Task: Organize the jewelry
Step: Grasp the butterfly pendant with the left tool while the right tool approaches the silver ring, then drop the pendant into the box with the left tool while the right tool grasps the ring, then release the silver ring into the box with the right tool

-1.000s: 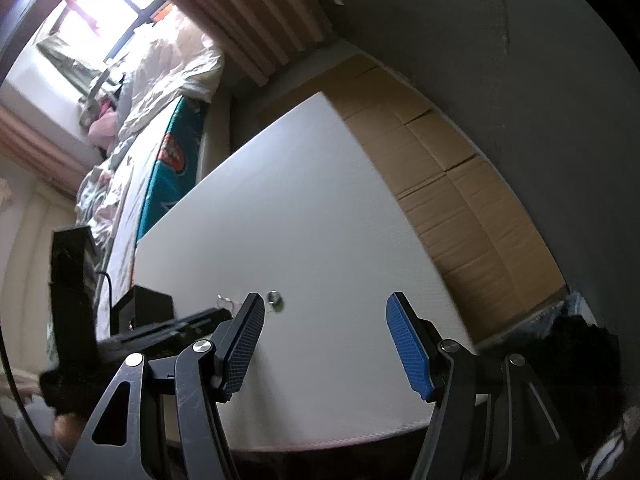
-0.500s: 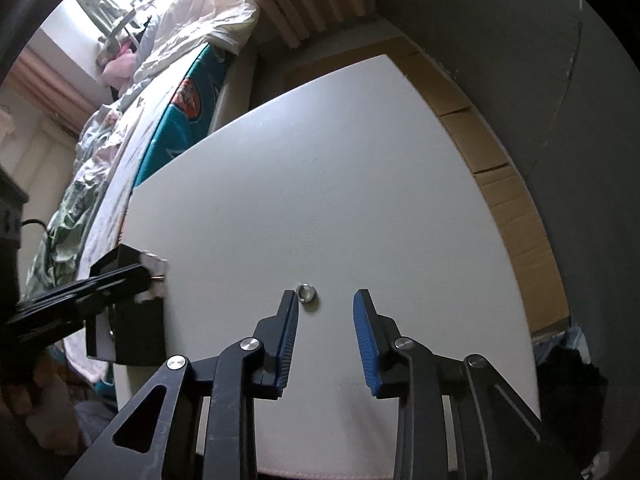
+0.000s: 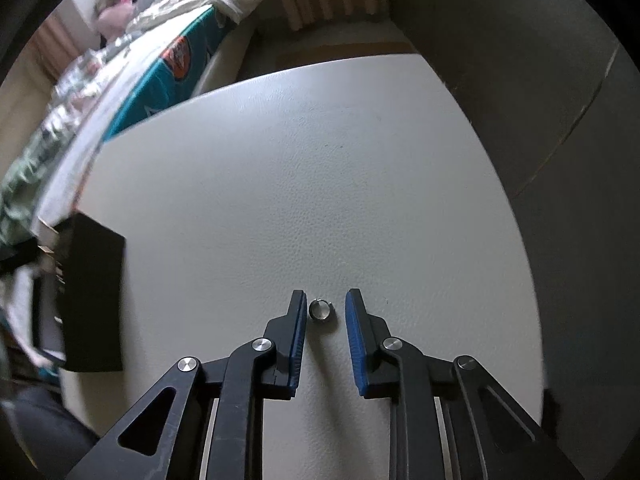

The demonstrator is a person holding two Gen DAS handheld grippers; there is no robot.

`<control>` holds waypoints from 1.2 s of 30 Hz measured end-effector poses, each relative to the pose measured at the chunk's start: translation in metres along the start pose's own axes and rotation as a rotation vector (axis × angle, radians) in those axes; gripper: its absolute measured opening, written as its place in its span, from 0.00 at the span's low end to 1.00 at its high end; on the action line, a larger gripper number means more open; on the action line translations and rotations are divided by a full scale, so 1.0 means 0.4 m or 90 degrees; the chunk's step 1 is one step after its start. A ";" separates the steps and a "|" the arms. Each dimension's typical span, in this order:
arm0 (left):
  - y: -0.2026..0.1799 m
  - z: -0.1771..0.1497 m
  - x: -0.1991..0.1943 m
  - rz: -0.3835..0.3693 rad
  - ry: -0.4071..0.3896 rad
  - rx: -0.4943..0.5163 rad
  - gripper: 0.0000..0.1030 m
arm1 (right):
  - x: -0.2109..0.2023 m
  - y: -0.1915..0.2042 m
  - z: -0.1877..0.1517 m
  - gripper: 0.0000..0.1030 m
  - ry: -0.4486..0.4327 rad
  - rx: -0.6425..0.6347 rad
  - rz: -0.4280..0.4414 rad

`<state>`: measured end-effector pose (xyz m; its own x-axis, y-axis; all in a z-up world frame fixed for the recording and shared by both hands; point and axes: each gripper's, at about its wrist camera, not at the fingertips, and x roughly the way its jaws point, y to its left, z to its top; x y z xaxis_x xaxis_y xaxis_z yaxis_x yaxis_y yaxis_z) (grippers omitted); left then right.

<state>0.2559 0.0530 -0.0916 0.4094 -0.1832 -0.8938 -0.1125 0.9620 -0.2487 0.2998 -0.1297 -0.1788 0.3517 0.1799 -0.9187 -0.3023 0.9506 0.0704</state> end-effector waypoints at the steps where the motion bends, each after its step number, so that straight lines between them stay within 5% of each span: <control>1: 0.007 -0.002 -0.004 0.001 -0.002 -0.002 0.13 | 0.000 0.012 -0.002 0.20 -0.002 -0.012 -0.020; 8: 0.048 -0.025 -0.032 0.013 -0.001 -0.005 0.13 | -0.017 0.017 -0.011 0.14 -0.016 -0.005 -0.026; 16: 0.079 -0.055 -0.020 0.009 0.031 -0.012 0.13 | -0.121 0.026 -0.028 0.14 -0.078 0.016 0.043; 19: 0.096 -0.058 -0.027 0.015 0.034 -0.018 0.25 | -0.173 0.053 -0.039 0.14 -0.105 0.017 0.104; 21: 0.113 -0.057 -0.047 0.006 0.021 -0.032 0.51 | -0.200 0.086 -0.040 0.14 -0.118 0.001 0.131; 22: 0.118 -0.057 -0.056 0.006 0.013 -0.035 0.53 | -0.210 0.103 -0.040 0.14 -0.122 -0.006 0.141; 28: 0.146 -0.063 -0.123 0.013 -0.019 -0.044 0.54 | -0.262 0.209 -0.037 0.14 -0.128 -0.046 0.226; 36: 0.198 -0.078 -0.186 0.017 -0.048 -0.064 0.54 | -0.293 0.328 -0.009 0.14 -0.135 -0.080 0.267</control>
<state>0.1883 0.1366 -0.0564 0.4713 -0.1387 -0.8710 -0.2125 0.9406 -0.2648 0.2158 -0.0270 -0.0635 0.3454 0.6006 -0.7211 -0.5570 0.7496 0.3575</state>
